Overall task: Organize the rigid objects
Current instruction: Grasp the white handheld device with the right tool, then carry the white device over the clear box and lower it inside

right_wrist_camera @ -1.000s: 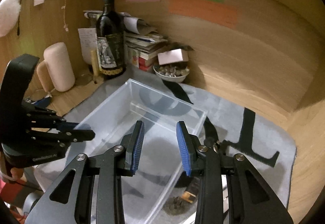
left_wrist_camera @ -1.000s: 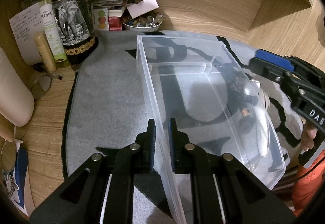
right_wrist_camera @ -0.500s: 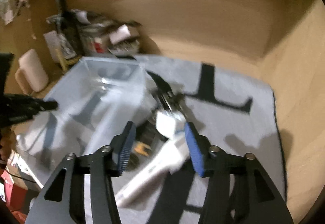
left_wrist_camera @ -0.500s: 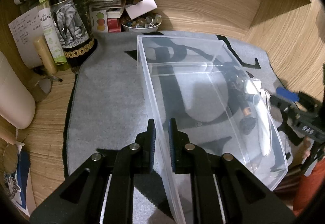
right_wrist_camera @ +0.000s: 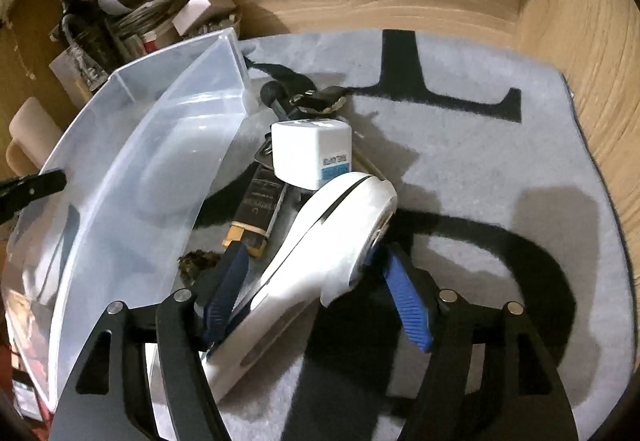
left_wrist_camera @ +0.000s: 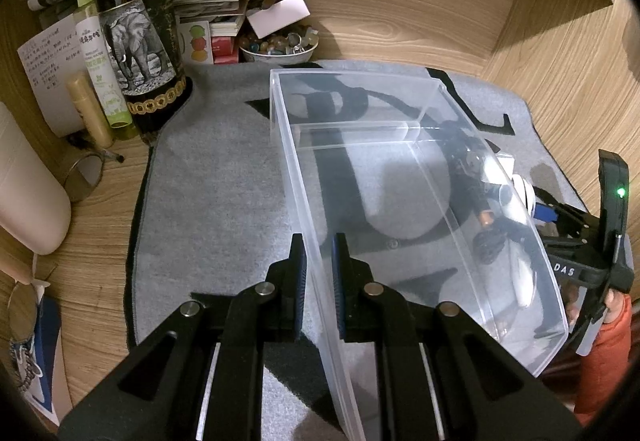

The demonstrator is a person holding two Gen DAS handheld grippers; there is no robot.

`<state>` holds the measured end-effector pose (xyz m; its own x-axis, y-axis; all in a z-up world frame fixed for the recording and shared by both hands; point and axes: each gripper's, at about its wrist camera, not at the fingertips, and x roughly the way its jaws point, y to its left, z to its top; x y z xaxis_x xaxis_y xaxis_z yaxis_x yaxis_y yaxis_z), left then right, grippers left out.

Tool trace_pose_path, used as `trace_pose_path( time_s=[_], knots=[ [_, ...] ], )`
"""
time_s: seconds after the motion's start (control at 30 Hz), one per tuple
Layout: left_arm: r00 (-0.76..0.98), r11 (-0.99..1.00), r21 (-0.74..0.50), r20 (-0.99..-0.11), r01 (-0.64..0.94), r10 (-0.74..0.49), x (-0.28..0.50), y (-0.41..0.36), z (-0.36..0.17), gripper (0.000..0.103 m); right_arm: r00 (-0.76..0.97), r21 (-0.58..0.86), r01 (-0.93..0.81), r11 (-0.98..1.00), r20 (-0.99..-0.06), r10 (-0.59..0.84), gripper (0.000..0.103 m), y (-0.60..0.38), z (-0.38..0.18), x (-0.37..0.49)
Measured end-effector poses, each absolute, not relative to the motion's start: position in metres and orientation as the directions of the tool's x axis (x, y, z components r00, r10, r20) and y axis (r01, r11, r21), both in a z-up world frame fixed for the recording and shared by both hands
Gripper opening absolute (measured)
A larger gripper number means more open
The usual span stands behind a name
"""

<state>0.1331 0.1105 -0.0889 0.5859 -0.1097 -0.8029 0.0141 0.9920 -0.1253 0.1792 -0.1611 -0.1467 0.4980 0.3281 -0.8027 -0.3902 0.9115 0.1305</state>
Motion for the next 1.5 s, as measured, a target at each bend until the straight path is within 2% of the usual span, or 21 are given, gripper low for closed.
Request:
trace_pose_path(
  time_s=[0.13,0.27,0.6,0.97,1.23,1.5],
  knots=[
    [0.585,0.992,-0.122,-0.804,0.017,-0.109,0.133,0.111,-0.089,0.012,0.494,0.124,-0.418,0.900,-0.801,0.339,0.058,-0.163,-0.145,0.173],
    [0.586,0.993,-0.121,-0.803,0.018,-0.108,0.132,0.112,-0.089,0.012,0.499,0.088,-0.429,0.899,-0.806,0.317,0.032,-0.177,-0.142,0.167],
    [0.586,0.994,-0.113,-0.804,0.011,-0.098,0.131,0.112,-0.090,0.012,0.535,0.102,-0.408,0.907,-0.778,0.329,0.032,-0.187,-0.135,0.165],
    [0.586,0.994,-0.106,-0.805,0.010,-0.092,0.131,0.110,-0.090,0.012,0.673,0.108,-0.432,0.895,-0.623,0.399,0.032,-0.184,-0.066,0.150],
    [0.587,0.994,-0.107,-0.804,0.010,-0.092,0.131,0.110,-0.089,0.012,0.699,0.092,-0.536,0.839,-0.509,0.502,0.032,-0.151,-0.016,0.138],
    [0.588,0.994,-0.106,-0.804,0.012,-0.092,0.131,0.109,-0.089,0.012,0.638,0.067,-0.629,0.774,-0.525,0.564,0.032,-0.094,-0.018,0.145]
  ],
)
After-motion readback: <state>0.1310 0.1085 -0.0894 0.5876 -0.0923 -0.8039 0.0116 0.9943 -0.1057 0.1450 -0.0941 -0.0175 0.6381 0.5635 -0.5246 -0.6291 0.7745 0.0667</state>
